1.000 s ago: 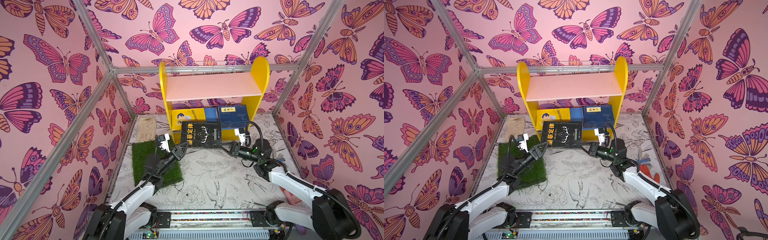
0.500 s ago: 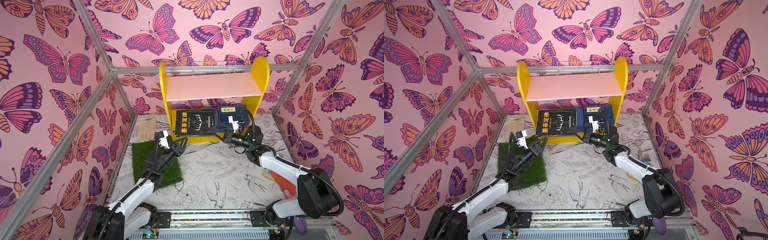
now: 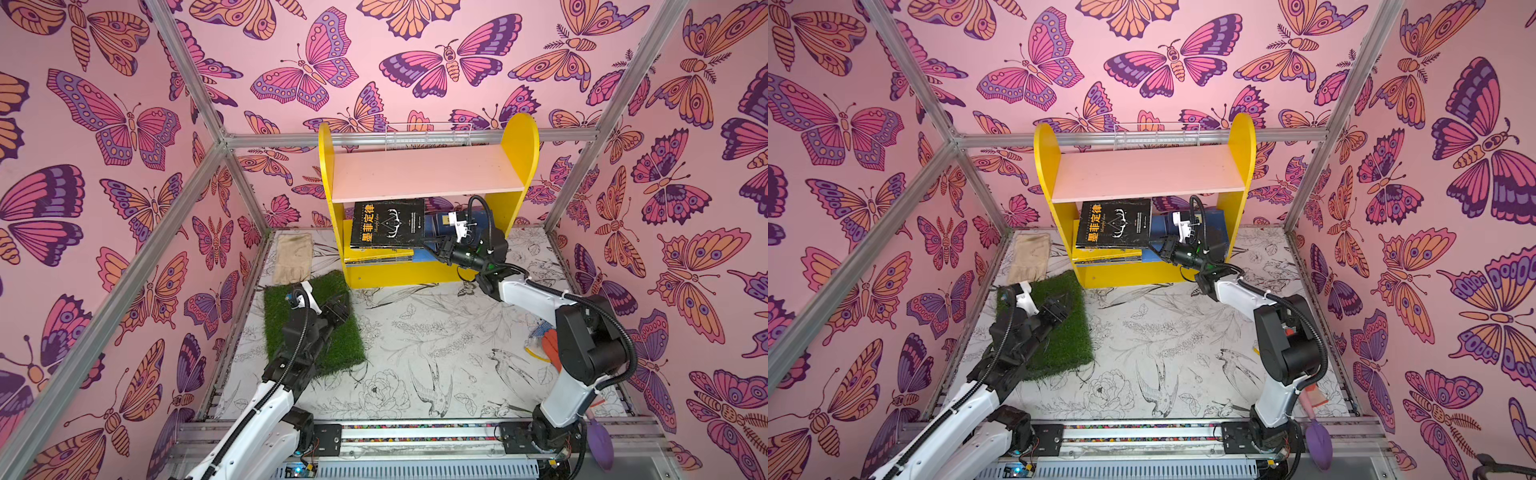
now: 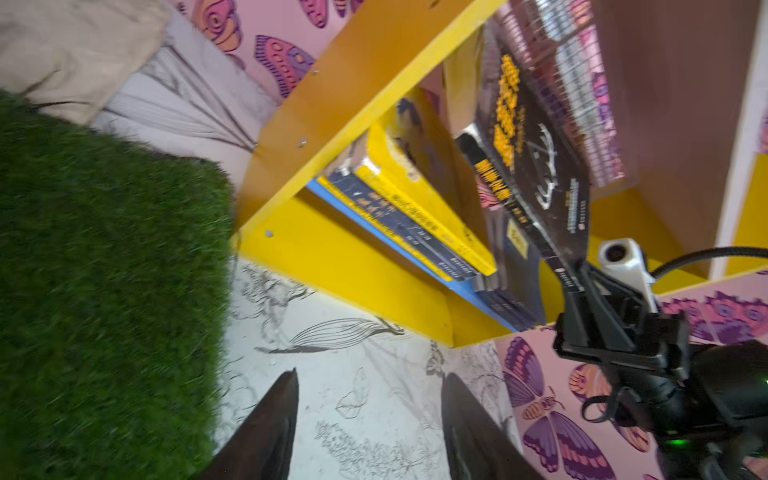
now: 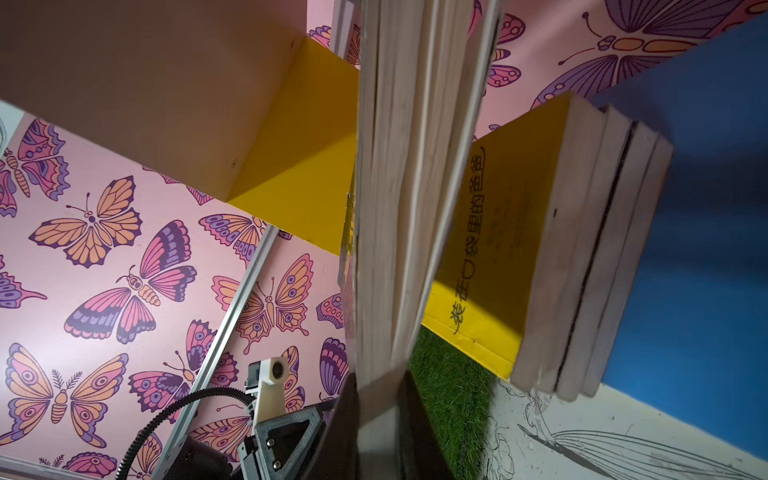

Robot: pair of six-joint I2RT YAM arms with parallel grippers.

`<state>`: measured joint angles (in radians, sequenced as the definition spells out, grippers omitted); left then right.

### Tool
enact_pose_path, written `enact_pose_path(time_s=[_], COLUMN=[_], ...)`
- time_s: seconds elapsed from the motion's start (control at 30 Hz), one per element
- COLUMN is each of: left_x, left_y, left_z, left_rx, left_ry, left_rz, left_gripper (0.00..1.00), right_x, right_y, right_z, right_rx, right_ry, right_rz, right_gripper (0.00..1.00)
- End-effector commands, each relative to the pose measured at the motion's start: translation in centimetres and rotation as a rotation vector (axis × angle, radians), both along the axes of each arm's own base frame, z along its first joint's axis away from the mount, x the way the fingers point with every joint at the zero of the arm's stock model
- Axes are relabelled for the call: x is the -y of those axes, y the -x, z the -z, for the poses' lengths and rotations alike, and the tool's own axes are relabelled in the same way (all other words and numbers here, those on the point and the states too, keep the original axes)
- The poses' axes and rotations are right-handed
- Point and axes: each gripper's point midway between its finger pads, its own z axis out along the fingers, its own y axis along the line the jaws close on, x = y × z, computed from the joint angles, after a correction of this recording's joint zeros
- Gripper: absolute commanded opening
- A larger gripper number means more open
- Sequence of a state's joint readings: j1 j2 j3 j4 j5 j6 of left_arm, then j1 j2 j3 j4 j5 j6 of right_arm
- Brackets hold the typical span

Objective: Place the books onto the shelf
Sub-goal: 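Lay the black book on the yellow book stack and open the right gripper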

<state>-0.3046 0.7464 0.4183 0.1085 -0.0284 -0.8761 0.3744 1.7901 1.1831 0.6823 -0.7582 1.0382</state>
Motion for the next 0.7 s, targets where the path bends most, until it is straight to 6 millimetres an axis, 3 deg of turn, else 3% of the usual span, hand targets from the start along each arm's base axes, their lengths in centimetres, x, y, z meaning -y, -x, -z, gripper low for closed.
enact_pose_path(time_s=[0.0, 0.3, 0.67], left_x=[-2.0, -1.4, -0.6], left_y=[1.5, 1.1, 0.8], left_z=[4.6, 5.1, 5.1], left_rx=[-0.173, -0.205, -0.213], left_ry=[-0.079, -0.092, -0.080], left_rz=[-0.077, -0.041, -0.003], left_gripper=[0.57, 0.57, 0.56], right_x=[-0.7, -2.1, -3.2], right_y=[-0.2, -1.5, -3.1], right_z=[-4.1, -1.5, 0.4], right_rx=[0.142, 0.059, 0.025], right_ry=[-0.027, 0.025, 0.068], right_rz=[-0.049, -0.116, -0.100], right_gripper=[0.00, 0.00, 0.00])
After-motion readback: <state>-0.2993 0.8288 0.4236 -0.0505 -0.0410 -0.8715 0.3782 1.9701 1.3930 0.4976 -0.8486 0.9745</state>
